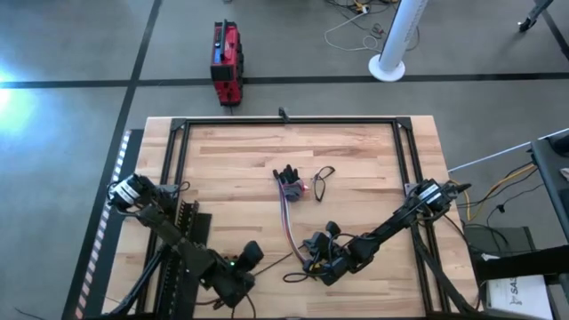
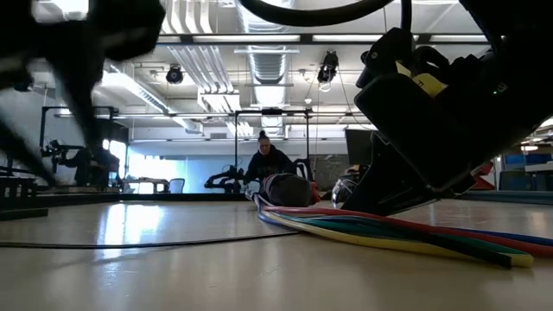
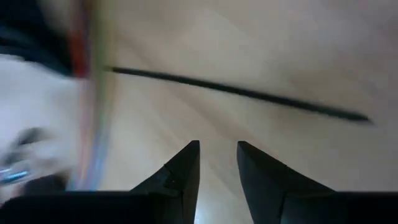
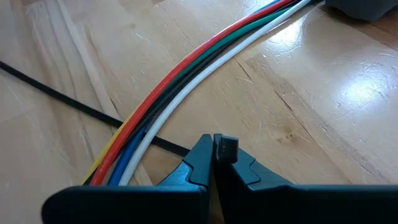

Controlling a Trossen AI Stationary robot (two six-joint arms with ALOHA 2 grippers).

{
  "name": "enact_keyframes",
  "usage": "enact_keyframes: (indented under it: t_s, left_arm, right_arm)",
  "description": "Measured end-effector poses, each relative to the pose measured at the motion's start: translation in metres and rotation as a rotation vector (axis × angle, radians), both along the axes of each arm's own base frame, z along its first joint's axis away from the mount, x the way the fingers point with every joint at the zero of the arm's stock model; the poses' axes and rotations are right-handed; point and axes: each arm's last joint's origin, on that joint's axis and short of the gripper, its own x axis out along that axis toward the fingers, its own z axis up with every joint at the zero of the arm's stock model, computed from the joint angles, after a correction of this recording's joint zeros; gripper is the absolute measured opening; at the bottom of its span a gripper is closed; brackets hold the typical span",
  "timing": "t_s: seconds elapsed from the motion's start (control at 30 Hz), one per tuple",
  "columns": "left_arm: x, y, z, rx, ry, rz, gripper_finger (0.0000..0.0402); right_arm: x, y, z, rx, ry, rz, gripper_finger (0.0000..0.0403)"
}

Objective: Ziptie cables
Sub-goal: Wrap the cable wires together using a black zip tie

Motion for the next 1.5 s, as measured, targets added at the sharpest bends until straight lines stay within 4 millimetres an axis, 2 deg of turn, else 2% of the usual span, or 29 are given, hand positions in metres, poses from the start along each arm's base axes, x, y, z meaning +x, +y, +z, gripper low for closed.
enact_keyframes:
  t_s: [0.1,0.23,0.37,0.6,0.87,1.2,1.5]
  left_arm:
    - [0.000,0.009,-0.018,-0.008,0.101,-0.056,0.0097]
    - [0.000,0.012,-0.028,0.048,0.129,-0.207,0.0106]
    - [0.005,0.008,-0.032,0.084,0.058,-0.355,0.0115]
    - [0.012,0.007,-0.037,0.035,-0.086,-0.463,0.0116]
    - [0.010,0.012,-0.043,0.055,-0.095,-0.520,0.0112]
    - [-0.002,0.003,-0.035,0.080,-0.050,-0.567,0.0114]
    - [0.009,0.007,-0.048,0.089,-0.062,-0.638,0.0109]
  right_arm:
    - [0.000,0.000,0.000,-0.007,0.005,0.009,0.0000]
    - [0.000,0.000,0.000,-0.008,0.007,0.012,0.0000]
    - [0.000,0.000,0.000,-0.008,0.007,0.011,0.0000]
    - [0.000,0.000,0.000,-0.003,0.005,0.007,0.0000]
    - [0.000,0.000,0.000,0.015,-0.002,-0.006,0.0000]
    - [0.000,0.000,0.000,0.012,0.002,0.000,0.0000]
    - [0.001,-0.002,0.001,0.006,0.011,0.011,0.0000]
